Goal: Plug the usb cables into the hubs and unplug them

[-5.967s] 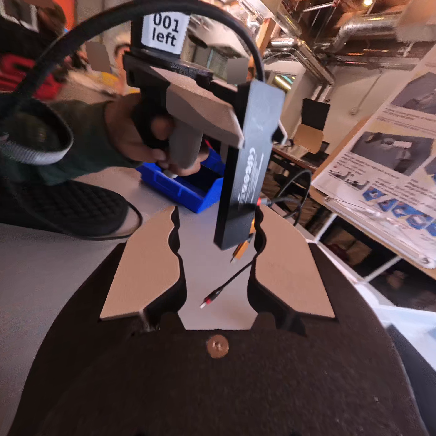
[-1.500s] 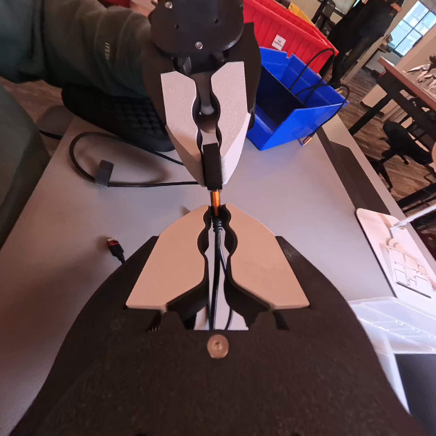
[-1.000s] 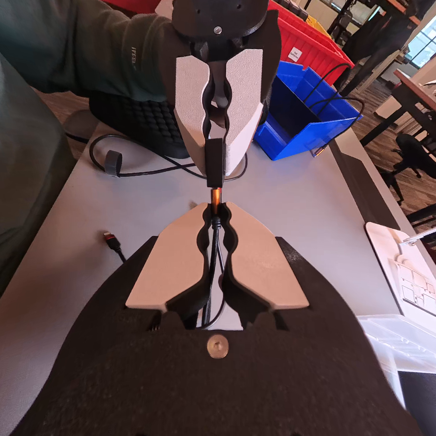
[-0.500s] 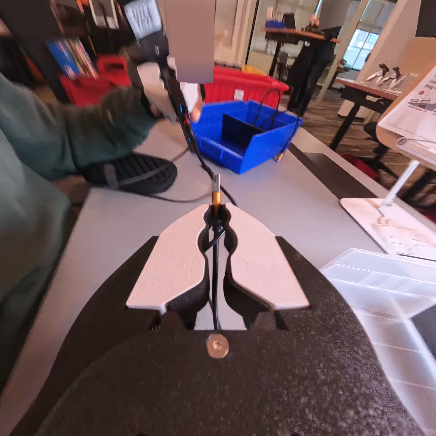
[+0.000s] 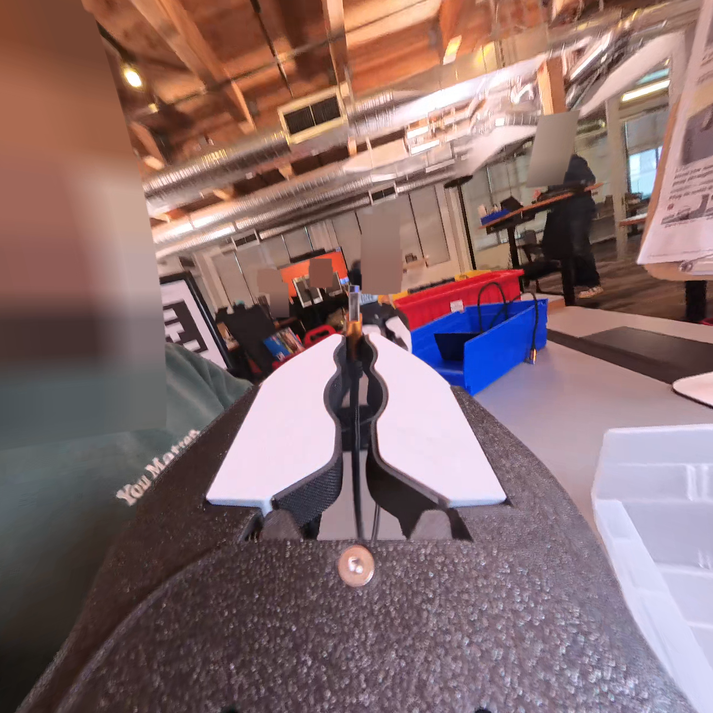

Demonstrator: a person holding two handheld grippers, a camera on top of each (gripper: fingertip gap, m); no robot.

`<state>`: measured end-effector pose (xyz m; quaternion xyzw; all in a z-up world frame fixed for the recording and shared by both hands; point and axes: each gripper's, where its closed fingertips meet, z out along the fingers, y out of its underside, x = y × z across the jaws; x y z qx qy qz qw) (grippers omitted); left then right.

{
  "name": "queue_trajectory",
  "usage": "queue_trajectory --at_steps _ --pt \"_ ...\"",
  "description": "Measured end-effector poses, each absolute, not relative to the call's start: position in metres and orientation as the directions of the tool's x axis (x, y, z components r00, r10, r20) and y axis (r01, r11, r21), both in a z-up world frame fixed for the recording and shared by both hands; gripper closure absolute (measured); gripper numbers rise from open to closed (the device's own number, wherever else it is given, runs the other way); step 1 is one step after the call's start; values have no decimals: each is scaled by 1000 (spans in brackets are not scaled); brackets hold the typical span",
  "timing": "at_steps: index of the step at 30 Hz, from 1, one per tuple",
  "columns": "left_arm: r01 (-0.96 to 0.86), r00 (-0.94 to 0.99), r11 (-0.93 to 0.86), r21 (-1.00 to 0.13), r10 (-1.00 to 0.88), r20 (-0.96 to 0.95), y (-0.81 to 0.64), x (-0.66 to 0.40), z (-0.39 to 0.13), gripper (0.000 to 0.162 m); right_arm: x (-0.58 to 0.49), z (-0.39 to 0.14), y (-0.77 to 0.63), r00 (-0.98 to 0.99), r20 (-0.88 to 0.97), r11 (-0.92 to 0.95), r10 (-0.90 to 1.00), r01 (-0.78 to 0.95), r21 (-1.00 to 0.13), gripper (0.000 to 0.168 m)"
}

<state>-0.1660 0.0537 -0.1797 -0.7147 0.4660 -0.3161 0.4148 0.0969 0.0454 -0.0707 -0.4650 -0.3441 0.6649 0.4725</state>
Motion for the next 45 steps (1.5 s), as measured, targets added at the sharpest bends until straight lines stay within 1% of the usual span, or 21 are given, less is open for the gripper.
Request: queue_trajectory --at_steps 2,4,6,10,13,16,18,21,23,25,26,27,28,29,30,32,34,35,37,41,45 --pt "-422 432 -277 -863 -899 78 63 -179 -190 151 111 -71 58 -40 -297 -294 954 -320 -901 161" --pt "-412 410 -282 -867 -906 100 60 -180 -190 151 124 -72 69 55 -283 -251 958 -324 -912 161" --pt "-401 385 -280 -872 -916 117 57 -175 -189 151 133 -63 78 100 -274 -226 956 -340 -913 161" --pt "-466 383 -264 -845 -921 76 58 -165 -201 151 140 -26 97 131 -235 -181 963 -328 -927 161" --pt "-494 367 -269 -827 -926 82 56 -158 -213 151 137 6 120 155 -183 -130 971 -299 -945 161" --pt "-499 358 -262 -826 -930 79 55 -153 -216 151 130 20 148 215 -121 -69 969 -236 -969 161" --pt "-469 355 -255 -846 -931 84 56 -149 -212 151 127 2 175 300 -103 -70 948 -120 -990 161" --pt "-386 348 -242 -890 -932 102 56 -144 -197 151 128 -69 218 471 -69 -164 880 165 -973 161" --pt "-319 329 -234 -918 -936 124 55 -140 -185 151 134 -124 233 546 -14 -256 838 369 -893 160" --pt "-253 309 -231 -939 -940 147 54 -135 -174 151 146 -173 240 590 101 -333 801 580 -744 159" --pt "-226 298 -230 -947 -941 158 52 -133 -170 151 155 -190 243 599 190 -350 778 664 -661 152" --pt "-199 291 -230 -953 -942 167 52 -130 -167 151 162 -200 247 592 276 -352 757 726 -591 143" --pt "-175 289 -232 -957 -941 176 52 -128 -164 151 165 -204 249 581 340 -346 740 761 -548 134" --pt "-155 287 -237 -959 -940 186 53 -126 -162 151 163 -202 250 578 377 -336 724 773 -538 124" --pt "-135 288 -240 -961 -938 194 54 -124 -160 151 158 -195 249 579 397 -316 712 769 -556 117" --pt "-95 286 -248 -964 -935 212 55 -119 -158 151 133 -172 240 575 385 -231 722 725 -649 112" --pt "-71 284 -251 -965 -933 222 56 -113 -159 151 86 -150 206 507 249 -135 825 606 -784 114" --pt "-64 278 -257 -964 -933 230 56 -109 -160 151 59 -141 182 435 162 -109 886 534 -838 115" --pt "-54 260 -252 -966 -938 230 53 -101 -160 151 15 -136 130 248 36 -83 968 452 -888 119" --pt "-73 226 -212 -975 -955 191 43 -82 -162 151 -41 -162 58 -20 -17 -5 1000 484 -875 127" --pt "-120 205 -150 -981 -971 123 30 -66 -166 151 -67 -183 31 -113 11 69 994 525 -848 149"
